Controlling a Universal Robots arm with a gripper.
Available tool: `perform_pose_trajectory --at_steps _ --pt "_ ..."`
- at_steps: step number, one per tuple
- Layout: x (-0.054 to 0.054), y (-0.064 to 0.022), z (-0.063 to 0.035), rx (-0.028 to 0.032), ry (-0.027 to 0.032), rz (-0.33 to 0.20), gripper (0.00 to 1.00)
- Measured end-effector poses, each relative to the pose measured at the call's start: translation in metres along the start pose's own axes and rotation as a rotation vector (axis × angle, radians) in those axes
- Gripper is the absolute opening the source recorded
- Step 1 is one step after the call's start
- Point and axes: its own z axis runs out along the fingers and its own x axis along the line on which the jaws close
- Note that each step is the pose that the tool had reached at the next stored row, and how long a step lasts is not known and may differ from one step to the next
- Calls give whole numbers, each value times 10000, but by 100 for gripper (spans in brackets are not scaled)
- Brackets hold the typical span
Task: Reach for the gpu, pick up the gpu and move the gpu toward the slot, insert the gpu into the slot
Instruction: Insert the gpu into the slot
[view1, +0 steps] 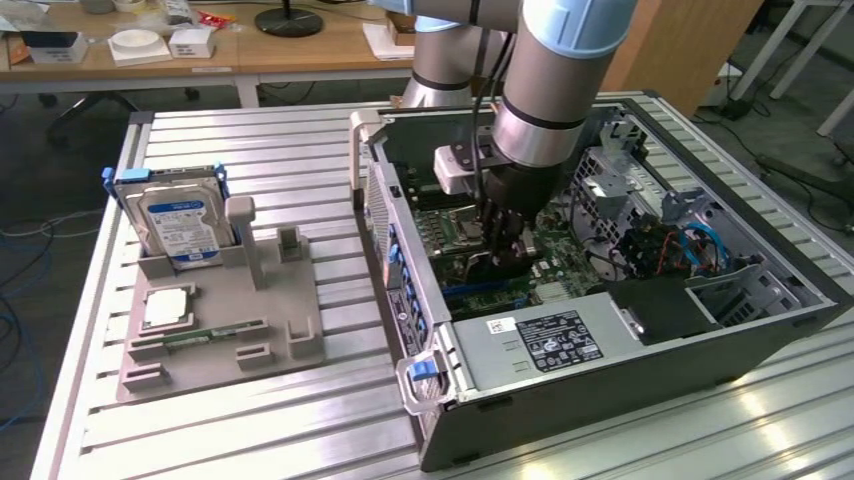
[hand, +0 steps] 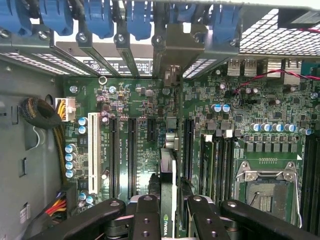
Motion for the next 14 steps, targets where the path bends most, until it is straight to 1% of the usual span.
perform_pose_trajectory --at_steps 6,14 --pt "2 3 29 -4 7 0 25" --pt "1 2 34 1 -2 -1 25"
